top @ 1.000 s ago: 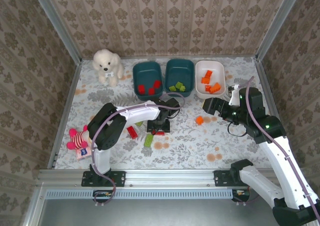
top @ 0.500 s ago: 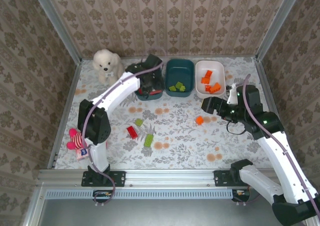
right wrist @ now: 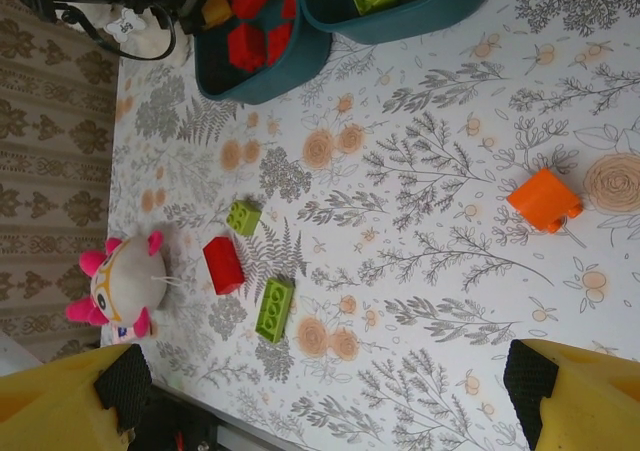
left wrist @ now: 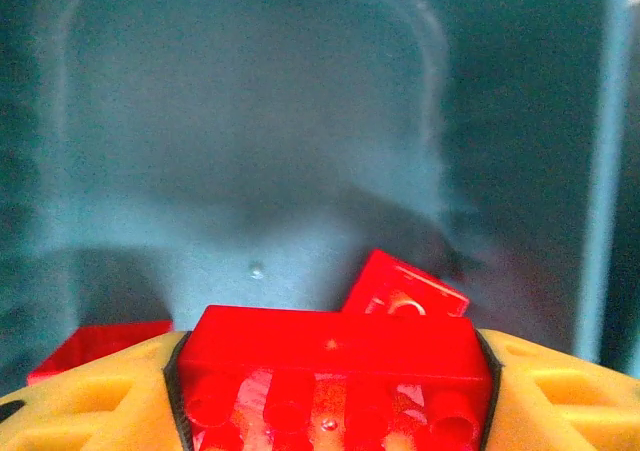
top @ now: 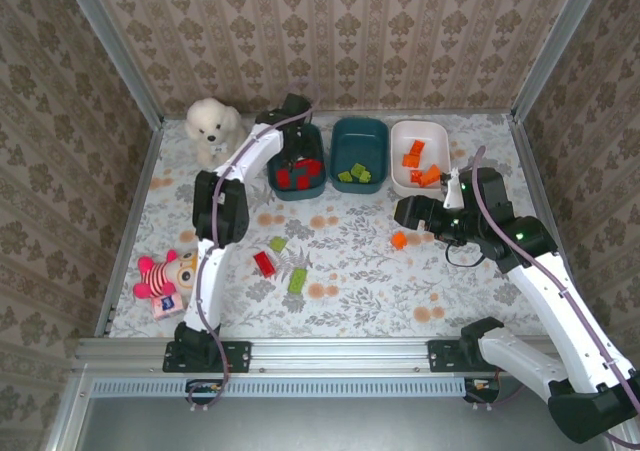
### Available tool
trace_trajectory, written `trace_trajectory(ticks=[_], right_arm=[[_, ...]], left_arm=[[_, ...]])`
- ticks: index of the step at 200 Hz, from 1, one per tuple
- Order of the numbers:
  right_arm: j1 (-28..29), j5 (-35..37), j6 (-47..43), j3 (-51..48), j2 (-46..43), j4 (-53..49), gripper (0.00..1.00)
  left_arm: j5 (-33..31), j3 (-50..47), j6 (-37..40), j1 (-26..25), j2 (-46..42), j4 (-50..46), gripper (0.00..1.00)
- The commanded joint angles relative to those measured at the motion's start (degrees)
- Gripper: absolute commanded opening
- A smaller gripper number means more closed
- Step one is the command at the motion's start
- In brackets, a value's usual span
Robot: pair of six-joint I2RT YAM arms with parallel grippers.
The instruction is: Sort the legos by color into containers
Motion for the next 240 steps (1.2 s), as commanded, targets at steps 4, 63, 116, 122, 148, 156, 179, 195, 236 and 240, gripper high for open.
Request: trace_trajectory(ticks=[4, 63, 116, 122, 148, 156, 179, 195, 236, 240], right_arm=[[0.5, 2.1, 1.6, 0.8, -1.1, -1.1, 0.95], [0.6, 2.2, 2.4, 0.0, 0.2, 0.1, 0.95], [1.3, 3.0, 1.0, 1.1, 2.8, -1.0, 0.95], [1.9, 3.8, 0.3, 1.8, 3.4, -1.8, 0.95], [5.7, 7.3, -2.9, 4.4, 6.9, -4.3, 0.94], [7.1, 8.2, -3.8, 5.0, 8.0, -4.5, 0.94], [12.0, 11.0, -6.7, 7.3, 12.0, -4.7, 0.94], [16.1, 12.8, -9.1, 9.3, 15.9, -4.3, 0.94], [28.5, 15.9, -16.2, 14.1, 27.9, -1.8, 0.93], [29.4, 15.9, -16.5, 14.4, 29.3, -1.4, 0.93]], left_arm=[[1.7, 2.8, -0.3, 2.3, -0.2, 1.2, 0.44], [1.9, 3.9, 0.0, 3.2, 3.2, -0.6, 0.44], [2.1, 7.9, 1.1, 3.4, 6.6, -4.1, 0.51], [2.1, 7.9, 1.0, 3.4, 6.6, -4.4, 0.53], [2.4, 7.9, 0.7, 3.4, 5.7, -5.6, 0.63], [2.3, 7.9, 0.7, 3.5, 5.0, -5.9, 0.65], [2.6, 7.9, 1.0, 3.4, 2.3, -6.0, 0.73], [2.7, 7.5, 1.1, 3.2, -0.5, -6.1, 0.79], [3.0, -2.4, -1.1, 3.0, -12.0, -2.9, 0.89], [3.0, -4.1, -1.5, 3.1, -13.4, -2.3, 0.89]])
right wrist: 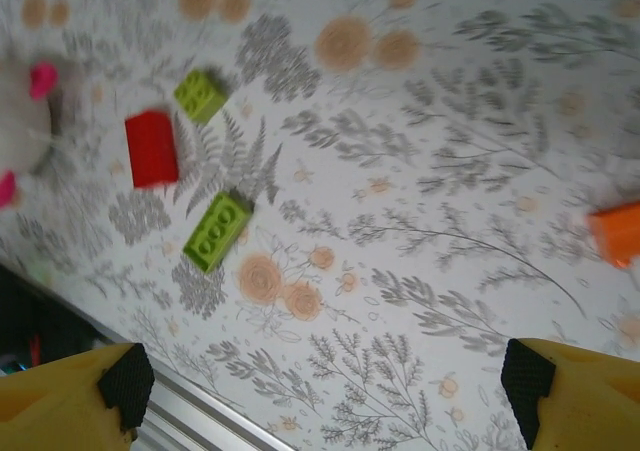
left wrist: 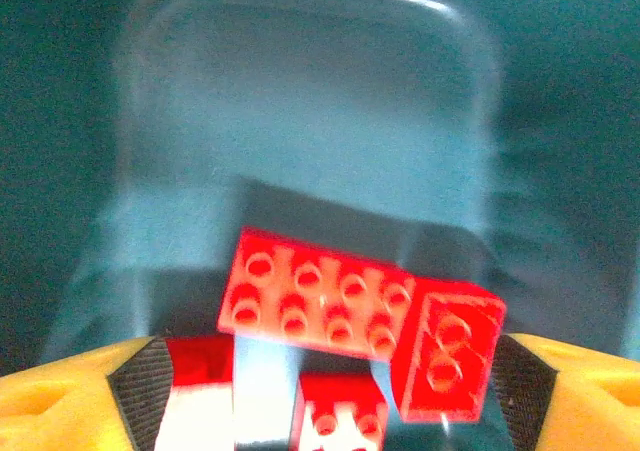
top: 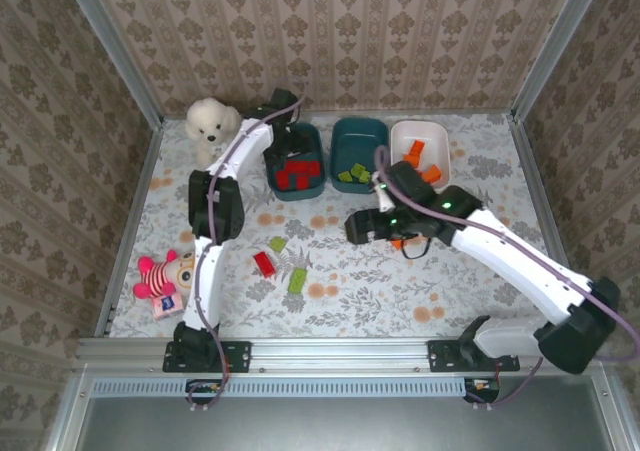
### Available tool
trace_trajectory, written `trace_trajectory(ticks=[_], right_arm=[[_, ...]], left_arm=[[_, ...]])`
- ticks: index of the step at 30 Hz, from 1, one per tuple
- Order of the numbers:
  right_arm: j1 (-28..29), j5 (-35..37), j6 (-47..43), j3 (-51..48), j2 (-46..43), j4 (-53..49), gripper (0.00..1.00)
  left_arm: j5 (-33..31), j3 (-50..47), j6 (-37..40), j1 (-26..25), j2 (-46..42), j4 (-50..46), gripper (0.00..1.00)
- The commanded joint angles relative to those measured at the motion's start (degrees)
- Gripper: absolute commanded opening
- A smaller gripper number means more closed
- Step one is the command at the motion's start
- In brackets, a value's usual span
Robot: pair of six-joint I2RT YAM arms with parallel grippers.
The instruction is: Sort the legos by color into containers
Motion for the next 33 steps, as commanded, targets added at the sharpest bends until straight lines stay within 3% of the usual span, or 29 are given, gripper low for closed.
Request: trace_trajectory(ticks=[1, 7, 14, 18, 24, 33], right_arm=[[6.2, 3.4, -6.1, 3.0, 6.6, 1.0, 0.93], [14.6, 2.8, -5.7, 9.8, 19.9, 2.1, 0.84], [17.7, 1.9, 10.2, 20.2, 35.3, -3.6, 0.70], [18.4, 3.7, 20.7, 23.5, 40.5, -6.2, 0.69], [19.8, 6.3, 35.4, 28.5, 46.2, -8.2, 0.70], [20.5, 8.1, 46.6, 33.9, 53.6, -12.1, 0.66]], left_arm=[[0.7, -6.2, -2.0, 0.2, -11.6, 1.8, 0.89], [-2.2, -26.2, -6.3, 1.6, -31.7, 7.0, 0.89], [-7.7, -56.0, -9.7, 1.6, -60.7, 10.7, 0.88], [-11.2, -69.9, -13.8, 0.9, -79.4, 7.2, 0.85], [-11.7, -75.6, -15.2, 0.4, -96.4, -4.3, 0.83], [-11.6, -75.3, -12.9, 0.3, -105.6, -12.1, 0.82]])
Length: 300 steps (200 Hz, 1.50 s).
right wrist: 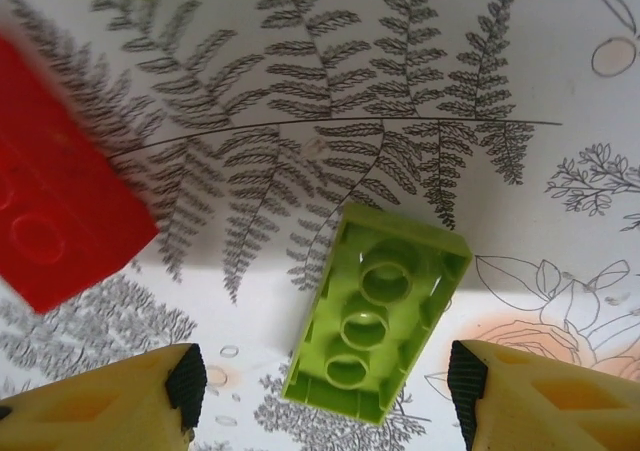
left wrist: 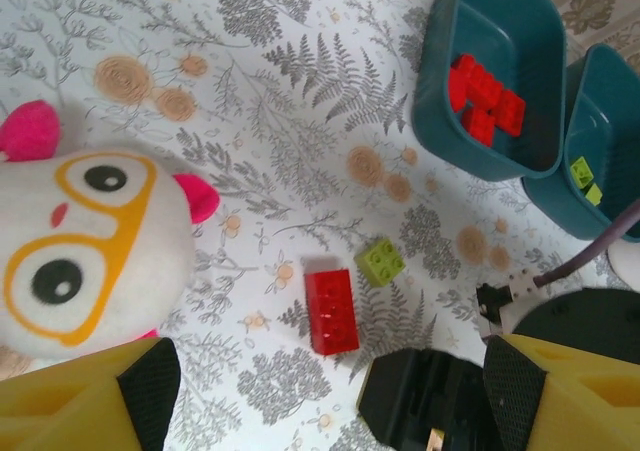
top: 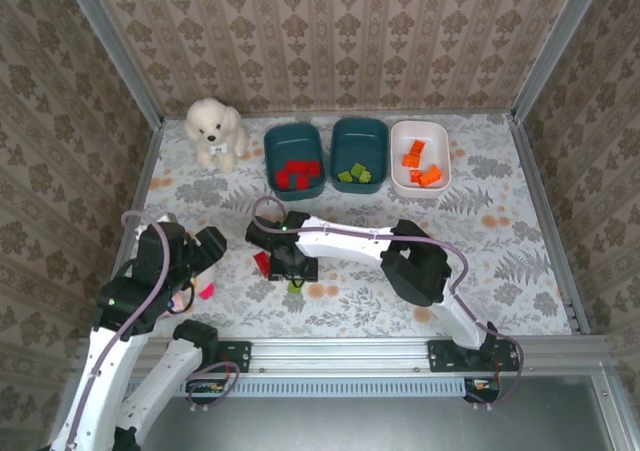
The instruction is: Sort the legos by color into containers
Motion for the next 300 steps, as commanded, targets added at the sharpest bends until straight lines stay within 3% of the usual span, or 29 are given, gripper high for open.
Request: trace_trajectory(ticks=[1, 39, 71, 107, 143, 177, 200, 224, 244, 300], right_arm=[[0.3, 2.4, 8.0, 0.9, 2.2, -4.9, 0.65], [0.3, 1.5, 9.8, 1.7, 4.2, -4.2, 0.60], [0.0, 1.4, 11.0, 2.1, 5.7, -3.4, 0.49], [-0.6, 4.3, 9.9, 0.5, 3.1, -1.1, 0.28], [-2.7, 10.0, 5.2, 0.5, -2.7, -3.7, 0.26], [-10.3, 17.3, -3.6, -1.3, -12.3, -5.3, 0.25], [-18.3, 18.7, -12.0, -0.4, -14.0, -2.6, 0.25], [-26.6, 13.7, -19.0, 3.4, -10.2, 2.9, 0.25], [-31.7, 11.1, -23.8, 12.2, -3.3, 4.7, 0.25], [-39.4, 5.5, -25.5, 34.0, 14.6, 6.4, 0.26]], left_arm=[[-0.7, -0.1, 0.9, -0.2, -1.7, -4.2, 0.82], [0.9, 0.8, 2.5, -0.2, -1.4, -3.6, 0.82], [1.4, 0.5, 3.0, -0.3, -1.4, -3.3, 0.82], [5.0, -1.9, 4.5, -0.3, -1.4, -0.6, 0.81], [12.0, -6.3, 4.4, -0.4, 0.4, 4.2, 0.81], [17.4, -10.4, 3.0, -1.4, 5.8, 10.3, 0.80], [17.3, -10.5, 1.8, -3.2, 11.0, 14.2, 0.80], [16.4, -9.0, 1.7, -4.0, 17.0, 16.9, 0.80], [15.3, -6.9, 2.6, -4.0, 21.6, 17.8, 0.80], [13.2, -2.0, 3.2, -4.0, 31.0, 16.7, 0.81]])
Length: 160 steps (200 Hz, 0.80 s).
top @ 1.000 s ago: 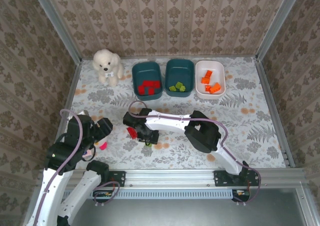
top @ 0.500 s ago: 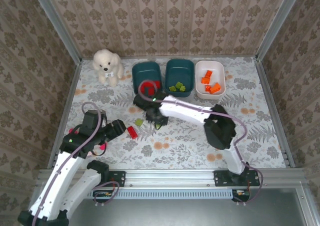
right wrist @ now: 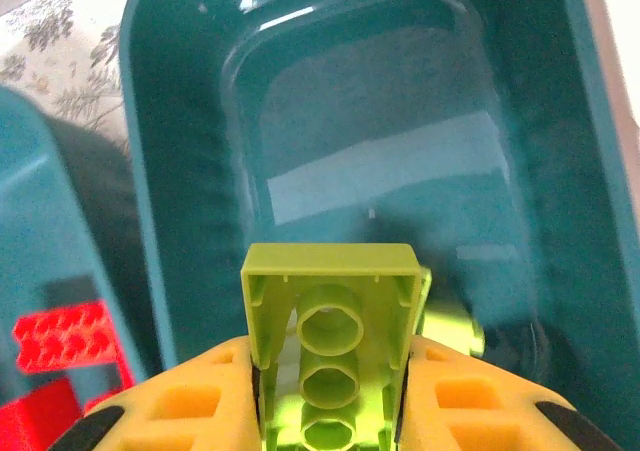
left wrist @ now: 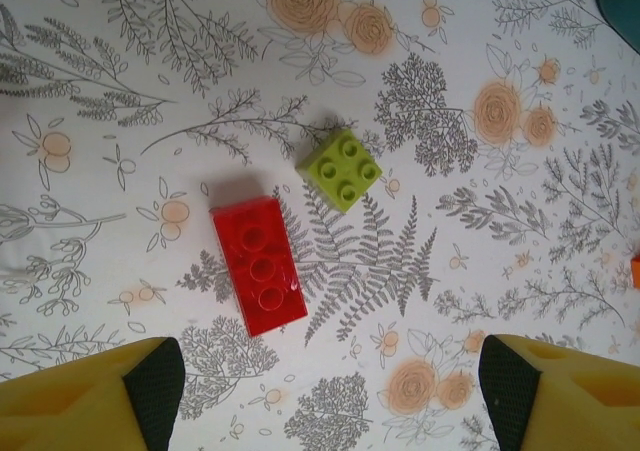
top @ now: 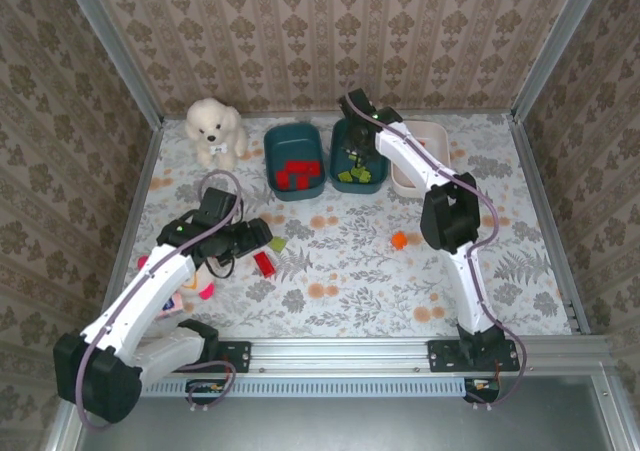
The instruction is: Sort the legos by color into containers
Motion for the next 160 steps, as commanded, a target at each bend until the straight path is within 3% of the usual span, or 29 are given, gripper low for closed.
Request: trace_trajectory(ticks=[1, 40, 67, 94, 132, 160], right_arm=[[-2.0, -4.3, -2.7, 8.6, 6.8, 0.7, 0.26], [-4.5, -9.4, -1.8, 10.7, 12.5, 6.9, 0.28], [-5.0, -10.2, -0.9, 15.1, 15.8, 3.7, 0.31], [-5.0, -9.8, -0.1, 14.9, 16.1, 1.9, 0.44], [-5.0, -10.1, -1.5, 15.0, 10.9, 2.6, 0.71], [-4.3, -10.9, -4.6, 13.9, 3.6, 3.3, 0.76]], left_arm=[[-1.5, 2.5, 0.5, -0.3, 2.2, 0.0, 0.81], [-2.4, 2.5, -0.8, -0.3, 3.5, 0.0, 0.81], [-3.2, 2.4, -1.4, -0.2, 3.5, -0.9, 0.81], [-3.8, 2.4, -1.9, -0.2, 4.4, -2.1, 0.81], [-2.7, 0.8, -3.8, -0.3, 7.6, -3.4, 0.82], [-1.2, -2.2, -5.3, -2.2, 9.0, -0.8, 0.82]])
